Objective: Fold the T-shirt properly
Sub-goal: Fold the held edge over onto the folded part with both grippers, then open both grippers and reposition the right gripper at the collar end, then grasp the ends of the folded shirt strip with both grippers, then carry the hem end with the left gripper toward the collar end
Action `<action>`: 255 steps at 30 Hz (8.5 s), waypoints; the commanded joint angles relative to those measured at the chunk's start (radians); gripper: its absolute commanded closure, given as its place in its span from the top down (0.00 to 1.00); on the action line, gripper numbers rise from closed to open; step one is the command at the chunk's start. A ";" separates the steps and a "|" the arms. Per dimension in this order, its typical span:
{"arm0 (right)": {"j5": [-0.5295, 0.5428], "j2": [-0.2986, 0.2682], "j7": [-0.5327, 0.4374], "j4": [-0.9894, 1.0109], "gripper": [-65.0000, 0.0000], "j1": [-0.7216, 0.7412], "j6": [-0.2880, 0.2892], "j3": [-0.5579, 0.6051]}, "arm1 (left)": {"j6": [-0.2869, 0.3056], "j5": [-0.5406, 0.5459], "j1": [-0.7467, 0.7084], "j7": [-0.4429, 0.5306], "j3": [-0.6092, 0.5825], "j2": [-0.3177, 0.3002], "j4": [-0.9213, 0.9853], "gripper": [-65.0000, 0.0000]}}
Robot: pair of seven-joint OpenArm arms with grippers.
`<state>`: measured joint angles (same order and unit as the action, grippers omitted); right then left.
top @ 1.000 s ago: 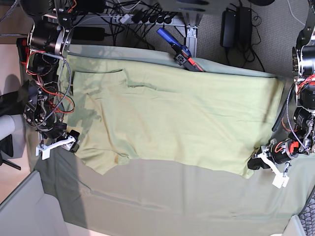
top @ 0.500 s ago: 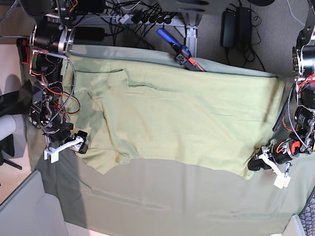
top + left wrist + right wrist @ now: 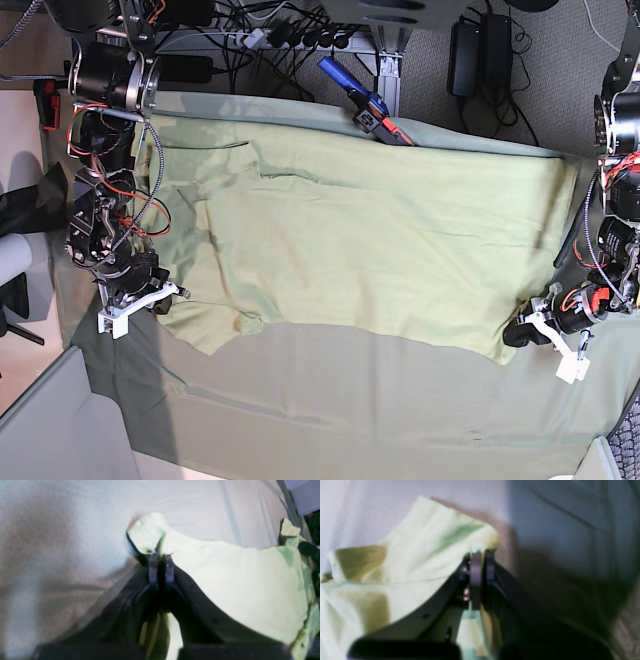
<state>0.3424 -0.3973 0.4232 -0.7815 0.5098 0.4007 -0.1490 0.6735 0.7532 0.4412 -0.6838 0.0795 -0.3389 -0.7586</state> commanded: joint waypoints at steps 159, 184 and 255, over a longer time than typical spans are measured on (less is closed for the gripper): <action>0.241 0.051 0.277 -1.076 0.59 -0.782 0.023 -0.347 | 0.025 0.441 -0.549 -0.332 0.112 -0.285 -0.536 0.49; 0.240 0.080 0.277 -1.075 0.59 -0.782 0.023 -0.346 | 0.025 0.451 -0.553 -0.330 0.112 -0.220 -0.536 0.49; 0.257 0.079 0.284 -1.076 0.59 -0.721 0.023 -0.520 | 0.025 -0.088 0.019 0.042 -0.128 -0.240 -0.309 0.00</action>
<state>0.5865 -0.3019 0.7300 -1.8400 -0.2199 0.4229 -0.6609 0.6888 0.6472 0.4252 -0.6720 -0.0559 -0.5644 -1.0515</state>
